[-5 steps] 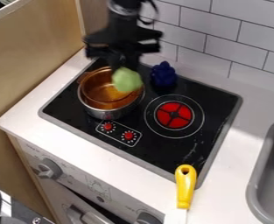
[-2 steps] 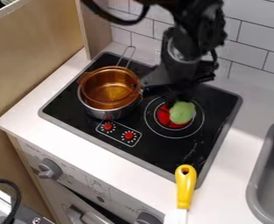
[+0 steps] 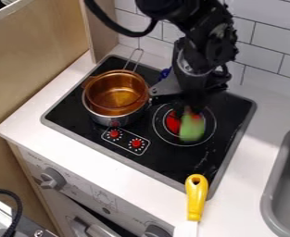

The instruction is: Picked the green item out of the pot and put it on the right burner

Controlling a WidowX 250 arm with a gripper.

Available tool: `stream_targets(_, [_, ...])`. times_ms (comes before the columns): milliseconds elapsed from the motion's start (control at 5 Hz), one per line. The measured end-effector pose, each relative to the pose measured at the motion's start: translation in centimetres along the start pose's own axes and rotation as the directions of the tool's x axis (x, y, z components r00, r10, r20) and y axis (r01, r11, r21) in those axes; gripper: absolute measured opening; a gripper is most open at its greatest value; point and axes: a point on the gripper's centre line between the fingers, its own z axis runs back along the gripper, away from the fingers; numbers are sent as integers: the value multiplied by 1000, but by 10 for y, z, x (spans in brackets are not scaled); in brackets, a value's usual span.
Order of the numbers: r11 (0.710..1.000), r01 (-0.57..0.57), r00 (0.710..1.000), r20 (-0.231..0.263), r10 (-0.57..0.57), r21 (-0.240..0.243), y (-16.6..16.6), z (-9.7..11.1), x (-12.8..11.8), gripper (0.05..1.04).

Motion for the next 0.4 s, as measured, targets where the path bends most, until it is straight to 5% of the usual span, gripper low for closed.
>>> stream_targets(400, [997, -3, 998, -61, 8, 74, 15, 10, 2, 989])
